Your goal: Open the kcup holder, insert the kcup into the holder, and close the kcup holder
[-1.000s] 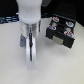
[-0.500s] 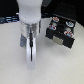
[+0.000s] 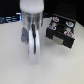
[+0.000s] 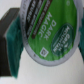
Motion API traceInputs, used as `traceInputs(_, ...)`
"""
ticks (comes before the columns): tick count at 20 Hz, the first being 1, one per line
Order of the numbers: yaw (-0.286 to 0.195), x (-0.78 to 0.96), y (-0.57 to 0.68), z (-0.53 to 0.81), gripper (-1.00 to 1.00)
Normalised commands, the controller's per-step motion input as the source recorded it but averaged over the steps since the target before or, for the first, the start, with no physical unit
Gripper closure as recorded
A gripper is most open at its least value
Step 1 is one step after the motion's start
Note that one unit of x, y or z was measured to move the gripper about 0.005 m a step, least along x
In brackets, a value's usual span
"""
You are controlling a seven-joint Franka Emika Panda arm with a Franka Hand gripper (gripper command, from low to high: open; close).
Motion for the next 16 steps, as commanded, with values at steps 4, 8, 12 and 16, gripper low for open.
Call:
traceInputs(4, -0.018, 0.03, 0.5, 0.83, 1.0)
traceInputs(8, 0.002, 0.03, 0.58, 0.74, 1.0)
traceInputs(12, 0.024, -0.03, 0.66, 0.53, 1.0)
traceInputs(16, 0.028, -0.07, 0.67, 0.4, 1.0)
